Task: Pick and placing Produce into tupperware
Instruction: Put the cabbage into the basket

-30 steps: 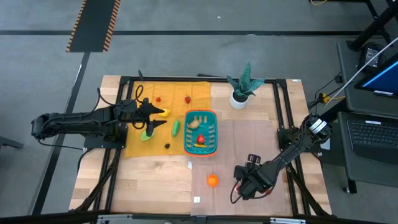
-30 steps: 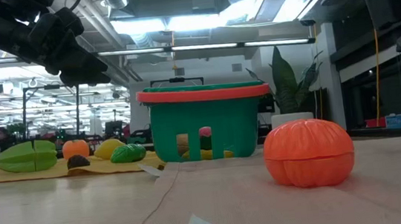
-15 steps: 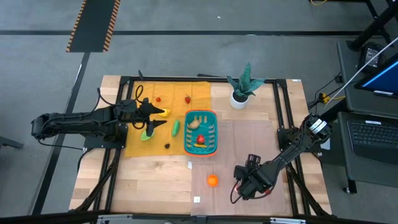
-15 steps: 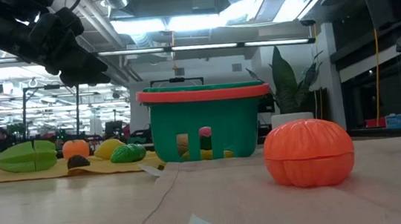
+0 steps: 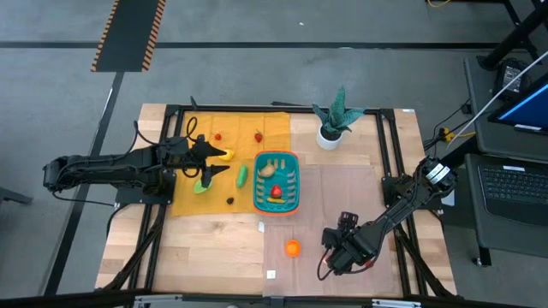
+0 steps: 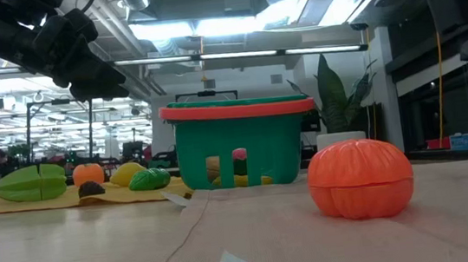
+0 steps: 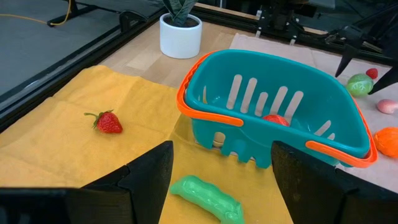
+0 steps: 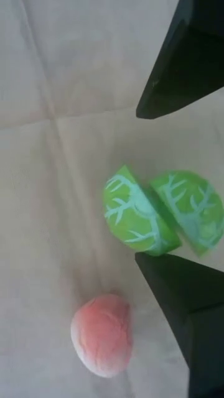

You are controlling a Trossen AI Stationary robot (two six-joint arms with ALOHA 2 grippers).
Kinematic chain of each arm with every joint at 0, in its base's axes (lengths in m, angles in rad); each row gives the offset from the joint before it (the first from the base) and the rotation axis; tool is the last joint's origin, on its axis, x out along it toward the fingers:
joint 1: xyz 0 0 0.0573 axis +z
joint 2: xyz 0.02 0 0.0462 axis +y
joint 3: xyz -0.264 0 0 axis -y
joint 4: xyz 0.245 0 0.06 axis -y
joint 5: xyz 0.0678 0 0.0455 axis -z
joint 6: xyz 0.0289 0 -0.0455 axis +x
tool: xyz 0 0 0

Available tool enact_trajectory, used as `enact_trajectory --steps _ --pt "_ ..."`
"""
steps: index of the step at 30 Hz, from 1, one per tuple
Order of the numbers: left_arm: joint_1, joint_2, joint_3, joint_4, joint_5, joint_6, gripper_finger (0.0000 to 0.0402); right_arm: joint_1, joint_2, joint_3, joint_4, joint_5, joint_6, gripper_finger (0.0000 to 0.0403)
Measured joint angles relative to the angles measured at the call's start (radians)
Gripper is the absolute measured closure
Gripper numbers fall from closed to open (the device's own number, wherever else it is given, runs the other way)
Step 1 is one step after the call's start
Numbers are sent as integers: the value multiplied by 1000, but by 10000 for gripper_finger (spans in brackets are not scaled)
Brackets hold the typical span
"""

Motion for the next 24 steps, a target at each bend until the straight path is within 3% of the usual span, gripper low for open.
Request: enact_trajectory --steps 5,14,24 --pt "0 0 0 0 0 0 140 0 -1 9 0 59 0 37" --pt "0 0 0 0 0 0 140 0 -3 82 -82 61 -4 37" --pt "0 0 0 -1 0 27 140 0 -4 146 -134 70 -148 37"
